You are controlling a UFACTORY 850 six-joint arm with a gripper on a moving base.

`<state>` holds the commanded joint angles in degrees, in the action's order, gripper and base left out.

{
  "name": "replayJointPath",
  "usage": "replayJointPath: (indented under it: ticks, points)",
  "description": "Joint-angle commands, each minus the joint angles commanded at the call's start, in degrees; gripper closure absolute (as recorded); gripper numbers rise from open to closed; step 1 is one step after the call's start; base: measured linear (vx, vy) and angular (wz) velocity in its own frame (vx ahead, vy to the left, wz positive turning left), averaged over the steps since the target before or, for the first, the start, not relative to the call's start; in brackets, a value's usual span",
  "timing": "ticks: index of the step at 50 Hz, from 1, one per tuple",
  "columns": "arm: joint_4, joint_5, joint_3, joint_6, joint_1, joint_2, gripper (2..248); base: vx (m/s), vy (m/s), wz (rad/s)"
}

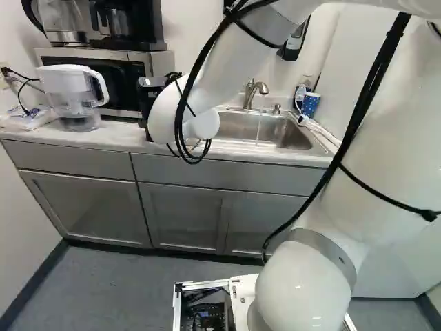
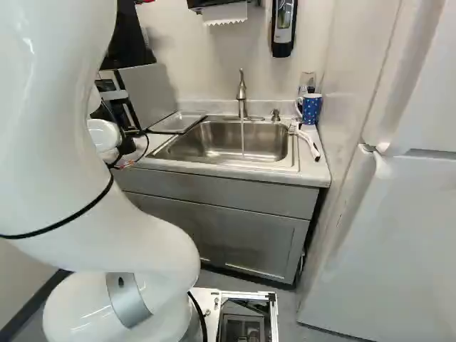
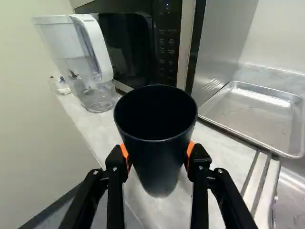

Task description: Rinse the cup and place it in the tray

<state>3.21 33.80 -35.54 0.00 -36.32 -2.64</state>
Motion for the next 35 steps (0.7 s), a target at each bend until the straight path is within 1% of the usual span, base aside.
replayJointPath:
  ticks: [9, 35]
  points:
    - [0.00, 0.00, -0.54, 0.00, 0.79, -0.50, 125, 0.000, 0.000, 0.000]
    - [0.00, 0.00, -2.87, 0.00, 4.98, -1.52, 125, 0.000, 0.000, 0.000]
